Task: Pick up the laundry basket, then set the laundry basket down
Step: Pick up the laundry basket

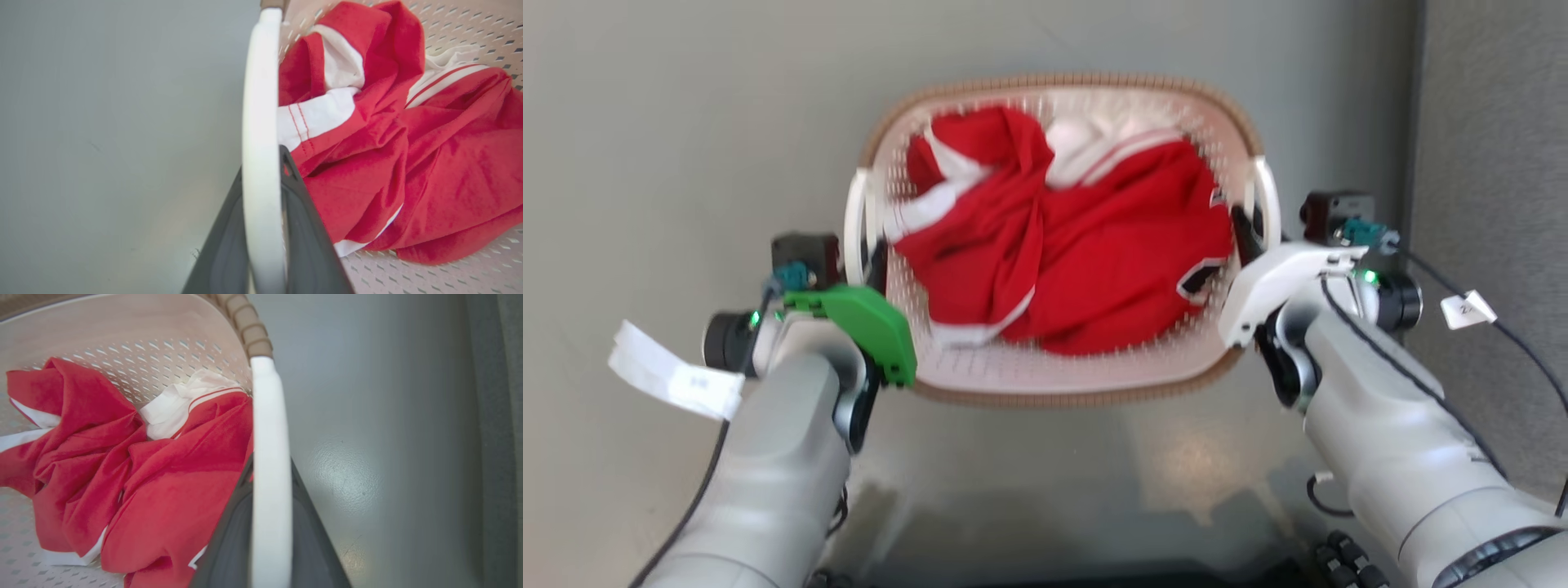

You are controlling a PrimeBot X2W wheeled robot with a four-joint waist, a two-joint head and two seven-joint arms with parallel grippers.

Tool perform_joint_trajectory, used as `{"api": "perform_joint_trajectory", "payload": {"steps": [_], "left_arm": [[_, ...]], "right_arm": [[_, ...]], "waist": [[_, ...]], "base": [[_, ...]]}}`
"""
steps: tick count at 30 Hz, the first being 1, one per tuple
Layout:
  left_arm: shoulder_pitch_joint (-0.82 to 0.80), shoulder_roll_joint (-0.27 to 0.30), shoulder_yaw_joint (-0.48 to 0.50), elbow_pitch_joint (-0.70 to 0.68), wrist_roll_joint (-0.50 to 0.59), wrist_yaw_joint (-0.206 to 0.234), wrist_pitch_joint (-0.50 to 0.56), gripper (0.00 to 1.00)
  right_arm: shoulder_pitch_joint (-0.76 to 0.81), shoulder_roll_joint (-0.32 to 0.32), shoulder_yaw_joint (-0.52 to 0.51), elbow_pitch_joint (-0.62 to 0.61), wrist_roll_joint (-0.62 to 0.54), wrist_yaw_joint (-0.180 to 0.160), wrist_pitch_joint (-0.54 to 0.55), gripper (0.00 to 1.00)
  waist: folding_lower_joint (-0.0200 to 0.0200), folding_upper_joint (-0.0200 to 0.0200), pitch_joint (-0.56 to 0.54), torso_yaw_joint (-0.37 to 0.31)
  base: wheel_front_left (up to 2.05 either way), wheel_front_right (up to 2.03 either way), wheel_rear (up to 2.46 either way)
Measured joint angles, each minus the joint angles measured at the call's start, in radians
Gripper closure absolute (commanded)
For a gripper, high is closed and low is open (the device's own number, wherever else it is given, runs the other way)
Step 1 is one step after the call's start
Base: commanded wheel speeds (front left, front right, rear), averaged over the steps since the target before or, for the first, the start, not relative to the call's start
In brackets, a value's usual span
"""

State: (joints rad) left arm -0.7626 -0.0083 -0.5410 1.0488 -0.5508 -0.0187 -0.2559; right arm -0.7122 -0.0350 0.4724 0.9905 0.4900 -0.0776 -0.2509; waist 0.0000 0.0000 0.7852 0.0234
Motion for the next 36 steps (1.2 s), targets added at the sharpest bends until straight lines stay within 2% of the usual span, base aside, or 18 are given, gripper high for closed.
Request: {"api": "perform_joint_trajectory", "payload": {"steps": [11, 18, 36], "left_arm": [[0.105, -0.008, -0.041, 0.074, -0.063, -0.04, 0.079, 1.0], [0.161, -0.008, -0.064, 0.101, -0.105, -0.056, 0.14, 1.0], [0.321, -0.008, -0.099, 0.139, -0.162, -0.061, 0.203, 1.0]], "right_arm": [[0.082, 0.01, 0.064, 0.087, 0.096, 0.042, 0.112, 1.0], [0.134, 0.012, 0.114, 0.109, 0.137, 0.05, 0.179, 1.0], [0.282, 0.014, 0.231, 0.103, 0.225, 0.05, 0.277, 1.0]], "waist": [[0.0, 0.0, -0.165, -0.012], [0.0, 0.0, -0.264, -0.019], [-0.0001, 0.0, -0.519, -0.044]], "base": [[0.0, 0.0, 0.0], [0.0, 0.0, 0.0], [0.0, 0.0, 0.0]]}}
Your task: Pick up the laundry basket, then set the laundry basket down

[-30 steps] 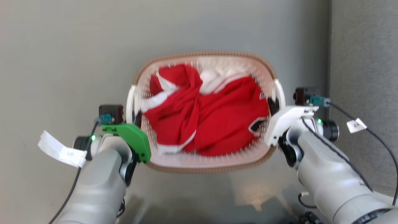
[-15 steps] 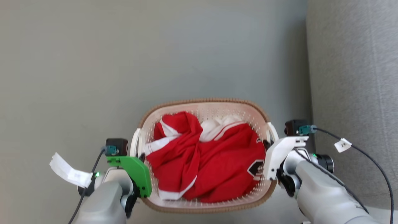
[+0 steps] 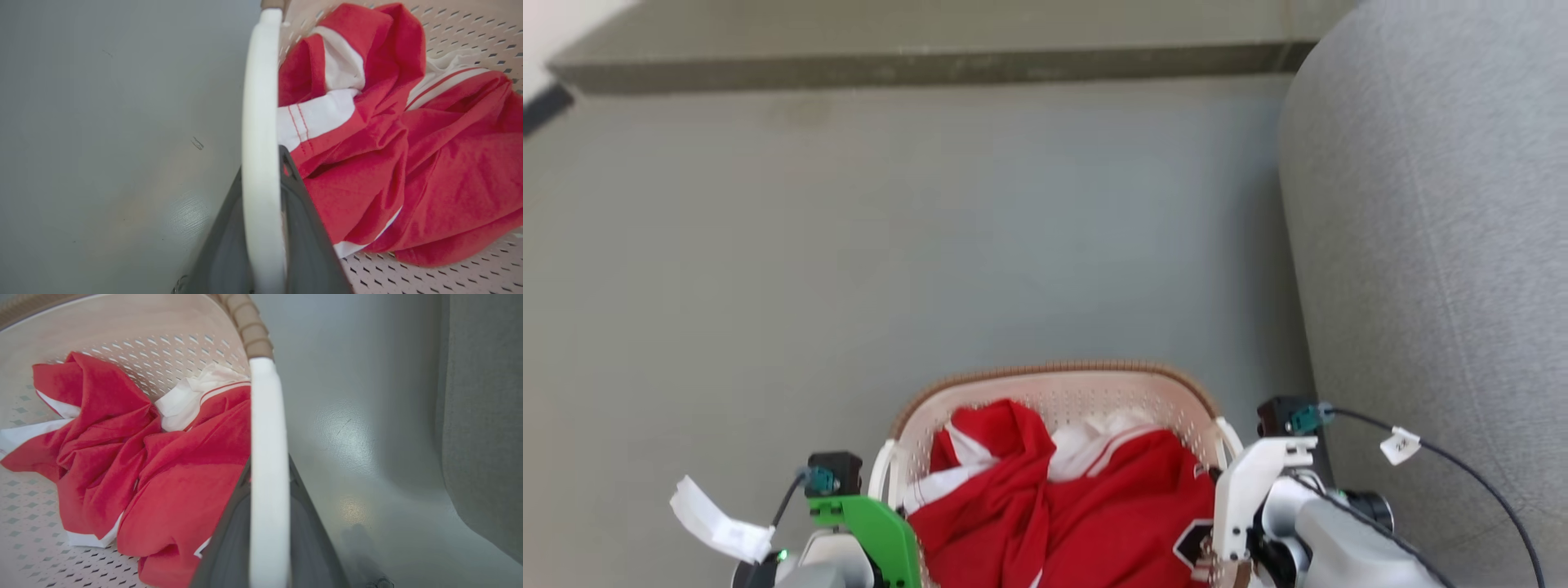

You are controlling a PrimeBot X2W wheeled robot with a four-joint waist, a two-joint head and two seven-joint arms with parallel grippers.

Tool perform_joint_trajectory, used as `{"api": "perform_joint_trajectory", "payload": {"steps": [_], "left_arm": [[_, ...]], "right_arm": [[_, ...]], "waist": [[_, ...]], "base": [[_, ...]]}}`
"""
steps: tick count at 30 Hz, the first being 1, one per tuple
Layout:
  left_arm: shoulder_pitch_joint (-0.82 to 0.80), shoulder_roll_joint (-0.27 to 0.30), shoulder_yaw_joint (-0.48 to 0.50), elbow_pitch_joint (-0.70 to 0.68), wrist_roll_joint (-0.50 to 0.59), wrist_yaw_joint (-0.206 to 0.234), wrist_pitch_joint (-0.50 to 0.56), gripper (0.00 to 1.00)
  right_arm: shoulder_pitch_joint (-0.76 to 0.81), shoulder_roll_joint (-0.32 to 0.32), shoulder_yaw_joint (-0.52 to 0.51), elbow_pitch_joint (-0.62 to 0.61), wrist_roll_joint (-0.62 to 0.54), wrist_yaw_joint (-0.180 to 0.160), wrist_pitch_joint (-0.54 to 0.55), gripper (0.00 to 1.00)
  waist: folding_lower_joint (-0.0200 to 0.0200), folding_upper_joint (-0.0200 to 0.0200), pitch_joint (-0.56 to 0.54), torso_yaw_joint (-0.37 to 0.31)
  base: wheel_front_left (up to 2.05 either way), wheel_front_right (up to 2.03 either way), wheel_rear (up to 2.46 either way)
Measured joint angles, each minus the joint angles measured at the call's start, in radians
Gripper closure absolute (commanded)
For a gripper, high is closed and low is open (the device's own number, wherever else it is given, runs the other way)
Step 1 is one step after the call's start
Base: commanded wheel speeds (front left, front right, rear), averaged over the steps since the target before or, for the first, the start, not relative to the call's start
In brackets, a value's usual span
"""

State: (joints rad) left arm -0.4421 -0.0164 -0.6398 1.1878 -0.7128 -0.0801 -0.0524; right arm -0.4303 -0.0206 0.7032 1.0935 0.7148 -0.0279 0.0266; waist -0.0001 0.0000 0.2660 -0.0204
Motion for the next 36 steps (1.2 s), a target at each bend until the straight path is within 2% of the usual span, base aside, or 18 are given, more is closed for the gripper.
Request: {"api": "perform_joint_trajectory", "payload": {"steps": [11, 18, 36], "left_arm": [[0.102, 0.001, -0.019, 0.0, -0.023, 0.0, 0.018, 1.0], [0.117, 0.003, -0.033, -0.004, -0.028, 0.001, 0.018, 1.0], [0.139, 0.006, -0.059, -0.018, -0.05, 0.015, 0.022, 1.0]], "right_arm": [[0.103, 0.001, 0.058, -0.003, 0.035, -0.018, 0.02, 1.0], [0.117, -0.001, 0.083, -0.013, 0.052, -0.028, 0.023, 1.0], [0.134, -0.005, 0.122, -0.018, 0.096, -0.046, 0.023, 1.0]], "waist": [[0.0, 0.0, -0.156, -0.015], [0.0, 0.0, -0.228, -0.024], [0.0, 0.0, -0.272, -0.033]], "base": [[0.0, 0.0, 0.0], [0.0, 0.0, 0.0], [0.0, 0.0, 0.0]]}}
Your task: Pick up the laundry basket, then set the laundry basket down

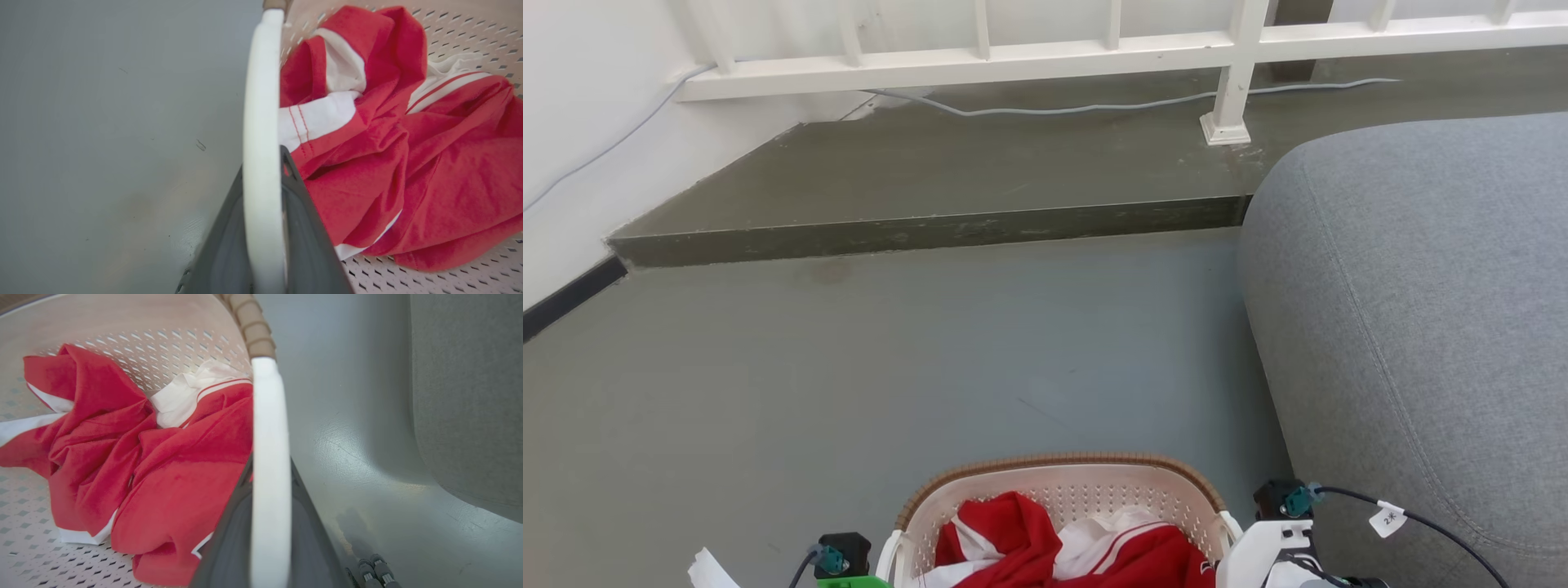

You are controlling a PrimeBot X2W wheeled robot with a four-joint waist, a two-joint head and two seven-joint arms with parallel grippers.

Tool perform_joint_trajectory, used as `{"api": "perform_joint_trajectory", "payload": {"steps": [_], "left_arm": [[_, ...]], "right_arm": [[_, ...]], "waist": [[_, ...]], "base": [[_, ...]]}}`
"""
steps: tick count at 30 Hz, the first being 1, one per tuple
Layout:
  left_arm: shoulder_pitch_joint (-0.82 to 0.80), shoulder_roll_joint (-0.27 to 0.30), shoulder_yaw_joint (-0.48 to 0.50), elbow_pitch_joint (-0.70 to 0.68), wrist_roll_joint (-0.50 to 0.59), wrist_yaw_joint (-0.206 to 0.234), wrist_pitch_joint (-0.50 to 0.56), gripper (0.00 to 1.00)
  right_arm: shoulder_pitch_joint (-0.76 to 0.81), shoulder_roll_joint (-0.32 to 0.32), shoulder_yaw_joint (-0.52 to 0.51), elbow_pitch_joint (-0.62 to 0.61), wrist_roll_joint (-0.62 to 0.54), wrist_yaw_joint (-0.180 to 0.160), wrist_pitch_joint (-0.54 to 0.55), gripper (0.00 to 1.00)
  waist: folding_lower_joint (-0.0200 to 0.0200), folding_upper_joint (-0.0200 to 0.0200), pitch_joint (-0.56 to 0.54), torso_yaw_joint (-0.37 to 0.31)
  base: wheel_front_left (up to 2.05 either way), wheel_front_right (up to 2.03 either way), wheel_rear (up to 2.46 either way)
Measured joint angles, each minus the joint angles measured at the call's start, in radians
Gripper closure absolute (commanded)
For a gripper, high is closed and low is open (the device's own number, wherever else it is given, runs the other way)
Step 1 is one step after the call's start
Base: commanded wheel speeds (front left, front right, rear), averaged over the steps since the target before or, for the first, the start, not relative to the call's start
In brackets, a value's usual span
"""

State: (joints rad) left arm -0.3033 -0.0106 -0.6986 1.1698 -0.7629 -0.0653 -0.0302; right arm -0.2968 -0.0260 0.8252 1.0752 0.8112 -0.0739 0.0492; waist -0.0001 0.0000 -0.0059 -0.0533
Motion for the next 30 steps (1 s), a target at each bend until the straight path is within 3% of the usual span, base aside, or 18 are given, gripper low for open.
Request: {"api": "perform_joint_trajectory", "payload": {"steps": [30], "left_arm": [[0.002, 0.008, -0.021, -0.016, -0.025, 0.031, -0.008, 1.0]], "right_arm": [[-0.011, -0.007, 0.065, -0.024, 0.052, -0.027, -0.007, 1.0]], "waist": [[0.0, 0.0, 0.027, -0.005]], "base": [[0.0, 0.0, 0.0]]}}
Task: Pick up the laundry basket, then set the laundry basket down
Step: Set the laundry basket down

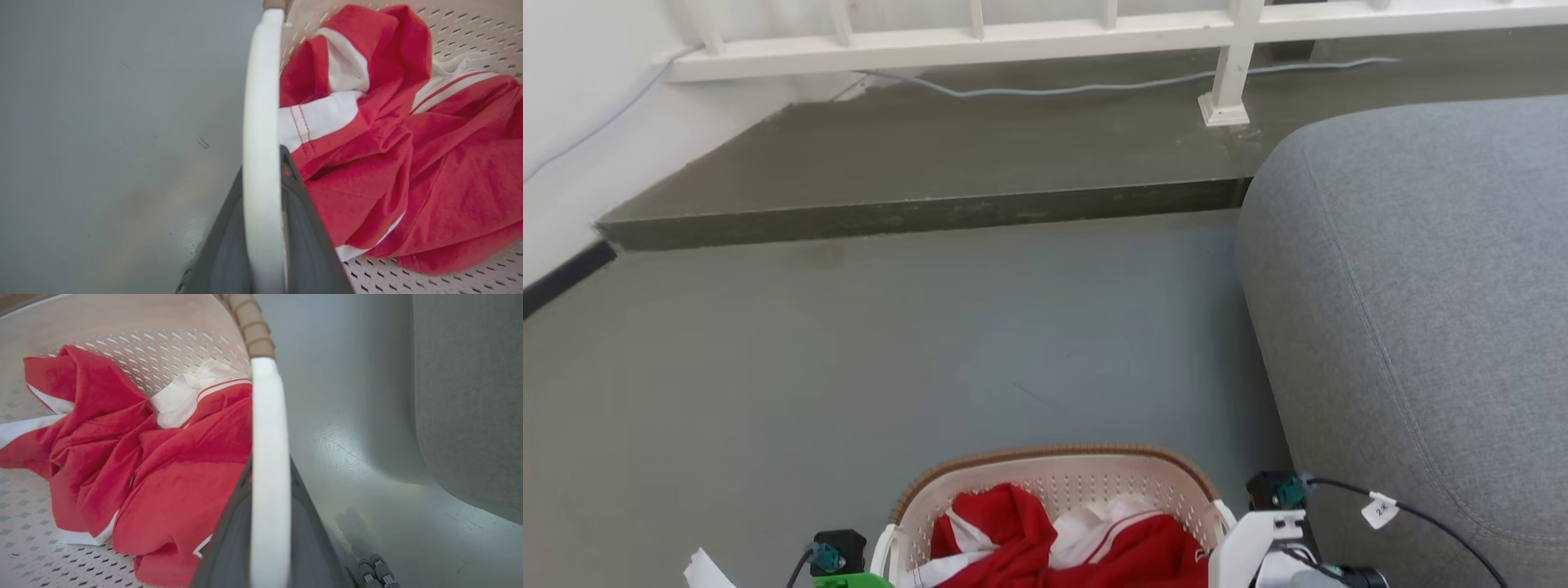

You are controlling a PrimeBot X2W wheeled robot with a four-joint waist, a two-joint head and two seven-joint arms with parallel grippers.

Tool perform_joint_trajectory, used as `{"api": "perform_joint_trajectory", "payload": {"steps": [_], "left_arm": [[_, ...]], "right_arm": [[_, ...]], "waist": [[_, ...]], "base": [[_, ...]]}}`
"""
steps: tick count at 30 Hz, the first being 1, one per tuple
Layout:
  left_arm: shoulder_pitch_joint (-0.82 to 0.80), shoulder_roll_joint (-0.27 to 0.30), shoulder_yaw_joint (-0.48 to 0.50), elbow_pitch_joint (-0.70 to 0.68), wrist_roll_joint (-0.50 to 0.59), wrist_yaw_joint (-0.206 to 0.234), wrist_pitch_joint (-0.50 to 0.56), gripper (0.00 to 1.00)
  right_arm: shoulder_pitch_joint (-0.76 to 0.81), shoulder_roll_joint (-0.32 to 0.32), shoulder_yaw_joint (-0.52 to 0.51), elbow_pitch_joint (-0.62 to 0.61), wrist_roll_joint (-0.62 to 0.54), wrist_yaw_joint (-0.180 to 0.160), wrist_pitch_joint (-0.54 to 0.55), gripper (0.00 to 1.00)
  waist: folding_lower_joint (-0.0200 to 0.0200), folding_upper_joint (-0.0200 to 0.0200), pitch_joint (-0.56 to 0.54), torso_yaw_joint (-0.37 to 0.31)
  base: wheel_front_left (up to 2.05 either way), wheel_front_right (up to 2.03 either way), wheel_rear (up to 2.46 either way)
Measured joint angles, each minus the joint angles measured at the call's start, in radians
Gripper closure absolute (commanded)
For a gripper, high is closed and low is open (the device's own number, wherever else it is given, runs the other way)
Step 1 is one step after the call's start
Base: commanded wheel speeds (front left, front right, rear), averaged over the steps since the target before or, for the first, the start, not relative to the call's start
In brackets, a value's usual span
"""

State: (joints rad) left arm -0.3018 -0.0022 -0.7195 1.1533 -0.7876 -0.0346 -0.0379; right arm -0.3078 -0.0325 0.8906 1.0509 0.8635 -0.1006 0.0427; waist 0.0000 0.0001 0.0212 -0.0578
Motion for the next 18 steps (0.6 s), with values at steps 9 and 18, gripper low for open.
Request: {"api": "perform_joint_trajectory", "payload": {"steps": [9, 18], "left_arm": [[-0.08, 0.006, 0.004, -0.015, 0.0, 0.017, -0.026, 1.0], [-0.202, 0.017, 0.009, -0.032, 0.01, 0.036, -0.051, 1.0]], "right_arm": [[-0.102, -0.007, 0.008, -0.014, 0.0, -0.009, -0.016, 1.0], [-0.248, -0.011, 0.007, -0.015, -0.003, -0.015, -0.035, 1.0]], "waist": [[0.0, 0.0, 0.079, -0.003], [0.0, 0.0, 0.189, -0.002]], "base": [[0.0, 0.0, 0.0], [0.0, 0.0, 0.0]]}}
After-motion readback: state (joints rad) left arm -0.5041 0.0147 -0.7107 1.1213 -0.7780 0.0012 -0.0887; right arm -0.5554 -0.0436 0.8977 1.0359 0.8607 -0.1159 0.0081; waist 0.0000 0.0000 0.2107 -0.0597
